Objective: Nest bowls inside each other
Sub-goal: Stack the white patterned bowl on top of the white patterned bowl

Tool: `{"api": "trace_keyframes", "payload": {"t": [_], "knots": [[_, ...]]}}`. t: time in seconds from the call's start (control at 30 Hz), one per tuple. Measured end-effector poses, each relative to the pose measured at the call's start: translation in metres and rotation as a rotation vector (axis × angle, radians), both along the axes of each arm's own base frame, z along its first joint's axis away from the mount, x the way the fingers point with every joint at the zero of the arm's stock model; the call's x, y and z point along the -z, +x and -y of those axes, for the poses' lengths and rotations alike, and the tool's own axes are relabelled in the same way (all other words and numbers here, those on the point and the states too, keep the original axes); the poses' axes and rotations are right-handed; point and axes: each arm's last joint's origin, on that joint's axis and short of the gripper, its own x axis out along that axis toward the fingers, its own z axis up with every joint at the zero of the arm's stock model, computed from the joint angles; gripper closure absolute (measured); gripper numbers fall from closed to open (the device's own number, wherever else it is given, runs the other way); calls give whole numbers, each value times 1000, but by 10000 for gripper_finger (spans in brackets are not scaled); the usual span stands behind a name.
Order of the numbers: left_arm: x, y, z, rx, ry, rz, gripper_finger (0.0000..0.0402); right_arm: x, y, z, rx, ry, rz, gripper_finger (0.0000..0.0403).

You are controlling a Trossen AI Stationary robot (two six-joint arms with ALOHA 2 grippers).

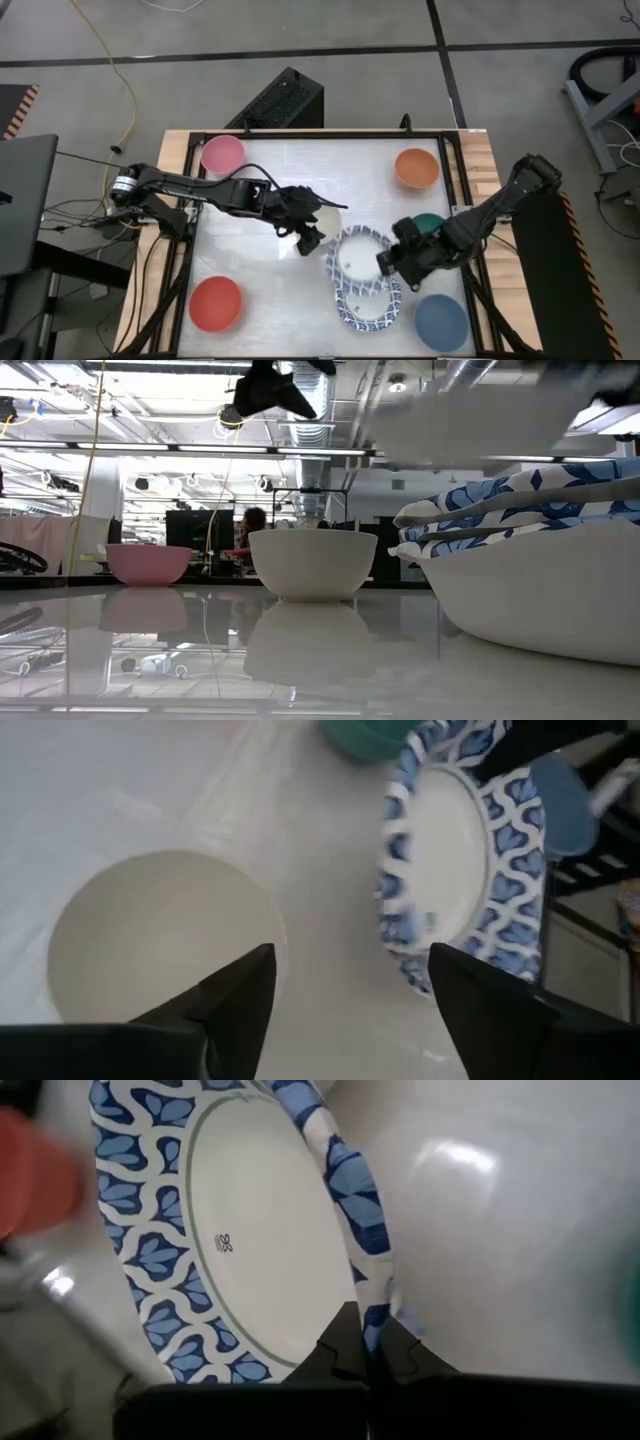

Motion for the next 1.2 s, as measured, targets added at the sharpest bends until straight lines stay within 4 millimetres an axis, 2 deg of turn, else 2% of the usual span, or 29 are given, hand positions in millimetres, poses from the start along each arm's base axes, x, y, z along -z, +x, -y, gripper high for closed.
{"api": "trace_keyframes", "payload": {"t": [0.17,0.47,0.87,1.03,1.2], "knots": [[-15,-12,-2,17,-4,40,145,-7,-14,-15,-22,79,38,401],[-37,-29,-5,8,46,114,145,22,-13,-39,-18,175,-13,402],[-39,-31,-6,-5,82,120,145,58,-16,-39,0,271,-65,402],[-39,-31,-6,-2,86,120,145,61,-16,-39,-8,288,-65,398],[-39,-31,-6,-7,90,120,145,61,-16,-39,-6,287,-66,367]]}}
